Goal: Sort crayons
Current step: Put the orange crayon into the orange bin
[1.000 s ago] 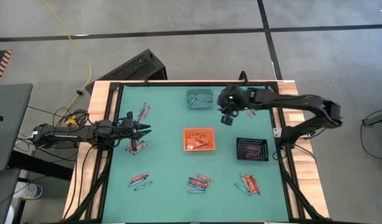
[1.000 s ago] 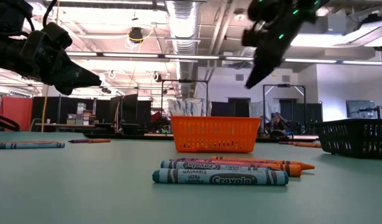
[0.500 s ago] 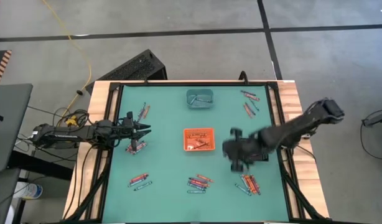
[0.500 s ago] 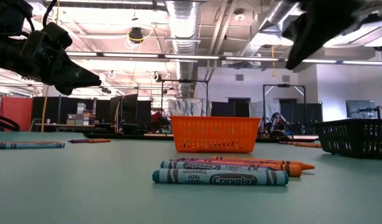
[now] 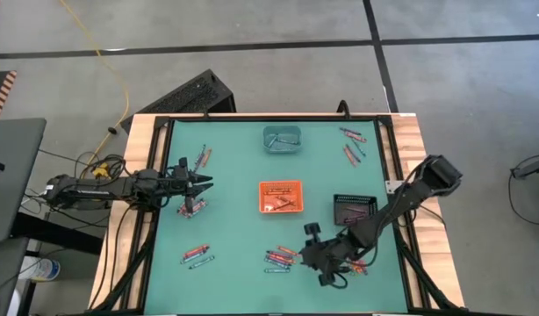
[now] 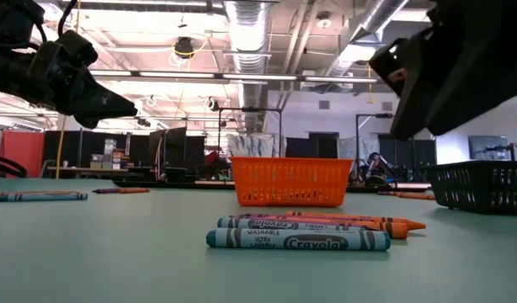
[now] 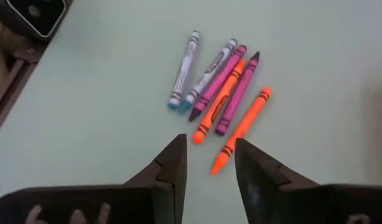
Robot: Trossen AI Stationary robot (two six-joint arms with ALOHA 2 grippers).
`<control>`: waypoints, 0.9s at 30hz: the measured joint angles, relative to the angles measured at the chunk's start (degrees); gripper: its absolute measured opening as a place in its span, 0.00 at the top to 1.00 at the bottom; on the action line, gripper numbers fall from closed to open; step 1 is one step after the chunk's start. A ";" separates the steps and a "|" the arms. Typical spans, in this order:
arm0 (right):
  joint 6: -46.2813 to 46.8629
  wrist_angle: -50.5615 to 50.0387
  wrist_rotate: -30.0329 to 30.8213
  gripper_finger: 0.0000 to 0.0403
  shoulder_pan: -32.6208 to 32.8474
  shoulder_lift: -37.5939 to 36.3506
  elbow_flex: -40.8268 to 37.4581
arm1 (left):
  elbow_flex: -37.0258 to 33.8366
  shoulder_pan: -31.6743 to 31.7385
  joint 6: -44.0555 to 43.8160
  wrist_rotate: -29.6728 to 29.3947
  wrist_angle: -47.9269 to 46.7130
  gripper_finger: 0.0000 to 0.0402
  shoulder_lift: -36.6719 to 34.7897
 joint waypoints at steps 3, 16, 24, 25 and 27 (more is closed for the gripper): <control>-0.02 3.78 -0.02 0.68 0.43 0.08 -1.35 | 0.00 0.00 0.00 0.02 -0.01 0.78 0.00; 9.86 19.88 1.36 0.68 4.97 0.07 -14.94 | 0.00 0.00 0.00 0.02 -0.01 0.78 0.00; 16.95 8.74 1.11 0.68 5.28 -3.80 -11.77 | 0.00 0.00 0.00 0.02 -0.02 0.78 0.00; 16.70 8.75 1.89 0.68 4.77 -3.95 -11.48 | 0.00 0.00 0.00 0.02 -0.02 0.78 0.00; 15.08 9.98 2.93 0.68 3.37 -3.41 -11.37 | 0.00 0.00 0.00 0.02 -0.02 0.78 -0.02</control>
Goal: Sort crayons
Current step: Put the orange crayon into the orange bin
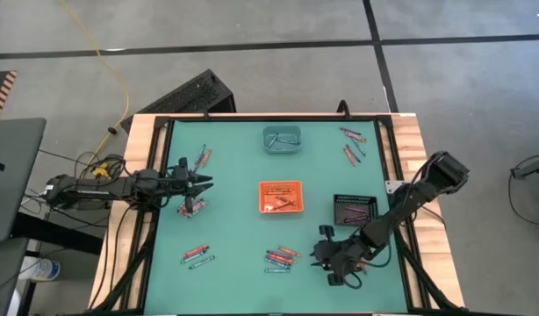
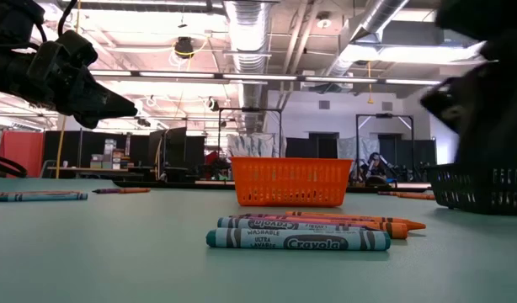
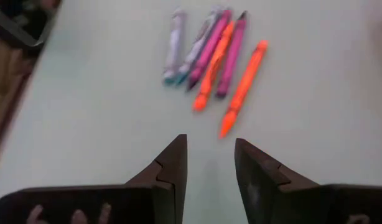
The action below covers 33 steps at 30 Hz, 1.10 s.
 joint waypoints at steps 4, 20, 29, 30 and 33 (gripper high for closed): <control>-2.94 5.08 0.07 0.68 -3.28 5.29 0.09 | 0.00 0.01 0.00 -0.01 0.00 0.78 0.02; -7.65 13.80 0.48 0.71 -4.00 11.55 0.10 | 0.00 0.00 0.00 0.00 0.02 0.78 0.00; -7.56 10.94 3.26 0.87 -5.08 11.46 0.15 | 0.00 0.00 0.00 -0.02 0.02 0.78 0.00; -7.54 10.81 4.06 0.89 -5.25 11.44 0.15 | 0.00 0.00 0.00 -0.01 0.00 0.78 0.01; -8.02 10.66 7.82 0.96 -5.76 11.46 0.15 | 0.00 0.00 0.00 -0.01 0.01 0.78 0.00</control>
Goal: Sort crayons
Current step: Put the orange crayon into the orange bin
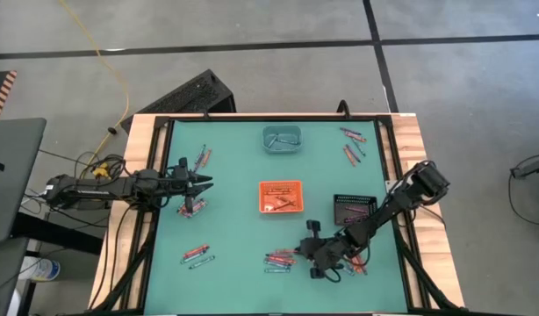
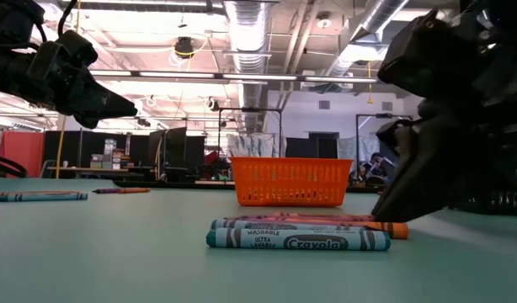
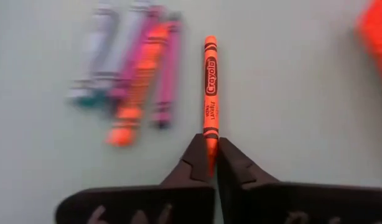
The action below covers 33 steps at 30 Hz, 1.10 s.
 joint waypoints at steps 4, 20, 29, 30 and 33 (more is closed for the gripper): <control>-3.13 -0.93 4.53 0.99 -1.48 -0.99 -0.28 | 0.02 0.00 0.00 0.01 0.01 0.78 0.00; -29.93 -3.61 5.55 0.99 -12.49 -18.05 -0.11 | 0.00 0.00 0.00 -0.01 0.01 0.78 0.02; -31.94 -4.12 -2.55 0.99 -22.13 -13.48 -0.11 | 0.01 0.00 0.00 0.01 -0.01 0.78 0.01; -32.20 -4.31 -2.75 0.99 -22.75 -13.15 -0.11 | 0.01 0.00 0.00 -0.01 -0.01 0.78 0.02; -32.35 -4.57 -3.91 0.99 -24.18 -12.52 -0.11 | 0.02 0.00 0.00 0.01 -0.01 0.78 0.02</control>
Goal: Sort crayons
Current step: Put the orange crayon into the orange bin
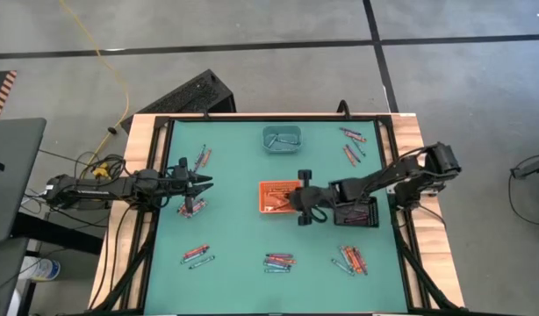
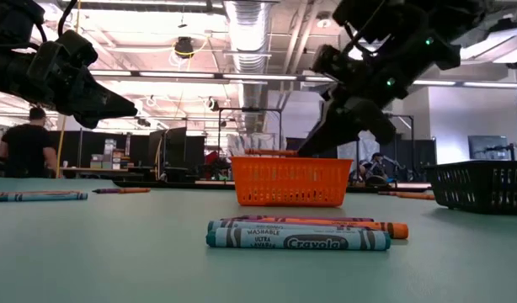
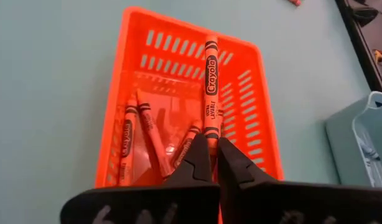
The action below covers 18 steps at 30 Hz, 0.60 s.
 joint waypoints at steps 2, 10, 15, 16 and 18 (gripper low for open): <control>0.16 0.11 0.00 0.99 -0.54 -0.02 0.00 | -0.02 0.00 0.00 -0.02 0.02 0.78 -0.01; 0.14 -0.16 0.11 0.99 -0.81 -0.31 0.00 | -0.01 0.00 0.00 -0.01 0.01 0.78 -0.01; -0.24 -0.87 0.58 0.97 -0.79 -0.65 0.00 | -0.02 0.00 0.00 -0.02 0.01 0.78 0.00; -0.24 -1.12 0.68 0.96 -0.79 -0.85 0.00 | -0.02 0.00 0.00 -0.02 0.02 0.78 -0.01; -0.24 -2.47 1.15 0.92 -0.79 -1.82 0.07 | 0.00 0.00 0.00 -0.02 0.02 0.78 -0.01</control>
